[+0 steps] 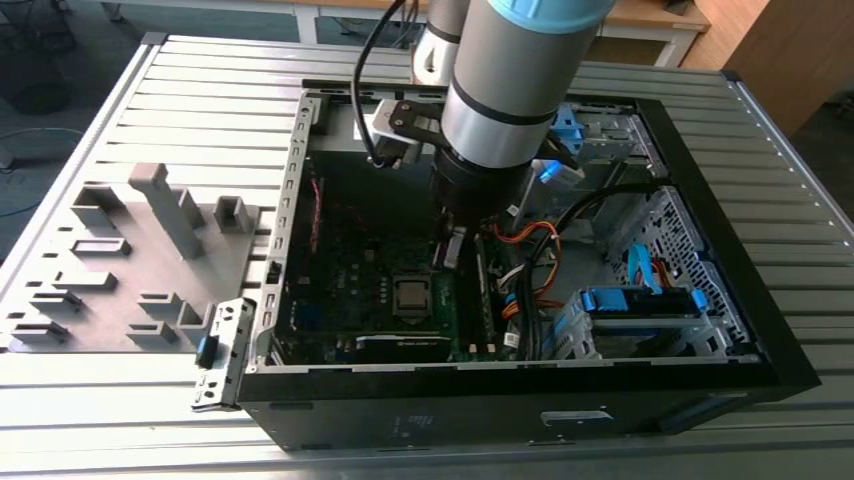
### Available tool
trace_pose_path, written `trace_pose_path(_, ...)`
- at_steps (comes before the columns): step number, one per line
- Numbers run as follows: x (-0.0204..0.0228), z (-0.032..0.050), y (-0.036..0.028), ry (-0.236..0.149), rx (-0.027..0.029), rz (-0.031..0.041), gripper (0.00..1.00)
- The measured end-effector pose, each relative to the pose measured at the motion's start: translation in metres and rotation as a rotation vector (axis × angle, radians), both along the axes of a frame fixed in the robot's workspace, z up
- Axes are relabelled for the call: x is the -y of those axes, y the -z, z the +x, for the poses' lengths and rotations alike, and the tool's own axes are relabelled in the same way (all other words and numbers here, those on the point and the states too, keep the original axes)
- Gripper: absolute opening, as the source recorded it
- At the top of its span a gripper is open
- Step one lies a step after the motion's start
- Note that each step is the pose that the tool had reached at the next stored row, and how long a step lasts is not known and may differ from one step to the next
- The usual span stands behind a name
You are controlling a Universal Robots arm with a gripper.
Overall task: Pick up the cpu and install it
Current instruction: 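Install the first cpu locking lever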
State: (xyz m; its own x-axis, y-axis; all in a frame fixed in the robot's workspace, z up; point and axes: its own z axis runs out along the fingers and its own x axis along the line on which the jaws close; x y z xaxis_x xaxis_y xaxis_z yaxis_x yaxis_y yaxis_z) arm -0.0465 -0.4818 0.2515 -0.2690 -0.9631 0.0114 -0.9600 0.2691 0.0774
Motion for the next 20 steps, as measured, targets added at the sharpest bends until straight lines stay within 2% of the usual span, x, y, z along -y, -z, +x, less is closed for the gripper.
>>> trace_pose_path(4,-0.0048,-0.0004,0.0017,0.0,0.0,0.0005,0.11)
trace_pose_path(8,-0.0071,-0.0022,0.0052,0.0,0.0,0.0006,0.11)
trace_pose_path(17,-0.0088,-0.0039,0.0181,0.001,0.0,-0.0019,0.11)
trace_pose_path(20,-0.0088,-0.004,0.02,0.009,0.0,-0.0037,0.11)
